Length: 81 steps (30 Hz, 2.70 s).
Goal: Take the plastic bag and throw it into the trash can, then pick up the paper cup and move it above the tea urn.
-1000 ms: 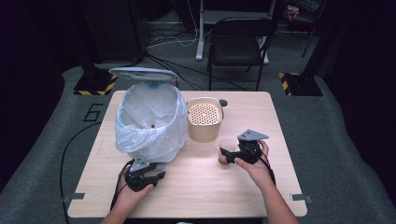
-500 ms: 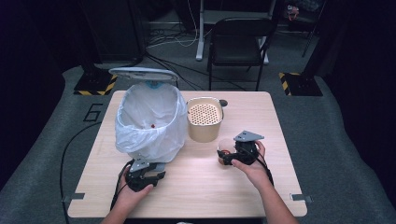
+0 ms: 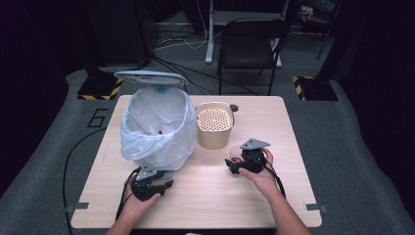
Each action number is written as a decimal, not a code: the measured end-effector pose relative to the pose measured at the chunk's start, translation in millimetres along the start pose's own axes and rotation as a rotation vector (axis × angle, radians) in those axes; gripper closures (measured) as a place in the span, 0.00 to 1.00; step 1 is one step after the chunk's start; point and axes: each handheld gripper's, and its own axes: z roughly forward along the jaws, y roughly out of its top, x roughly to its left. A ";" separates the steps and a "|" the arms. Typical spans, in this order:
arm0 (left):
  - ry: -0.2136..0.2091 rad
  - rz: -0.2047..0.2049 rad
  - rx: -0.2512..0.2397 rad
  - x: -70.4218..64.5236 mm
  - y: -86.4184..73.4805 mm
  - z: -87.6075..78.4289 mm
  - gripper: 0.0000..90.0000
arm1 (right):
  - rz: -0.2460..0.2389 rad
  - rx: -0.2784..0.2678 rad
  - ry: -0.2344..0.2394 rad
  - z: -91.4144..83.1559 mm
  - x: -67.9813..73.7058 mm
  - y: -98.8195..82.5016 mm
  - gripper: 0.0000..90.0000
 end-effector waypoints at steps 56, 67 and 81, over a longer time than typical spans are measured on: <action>0.001 -0.001 -0.002 -0.5 -0.5 -0.2 0.49 | 0.162 -0.061 -0.206 -45.0 -84.0 -19.3 0.14; -0.001 -0.005 -0.005 -0.6 -0.7 0.0 0.49 | 0.136 -0.108 -0.210 -65.8 -75.6 -2.2 0.16; -0.001 -0.005 -0.005 -0.6 -0.8 -0.1 0.49 | 0.007 -0.121 -0.022 -36.6 -31.9 51.4 0.36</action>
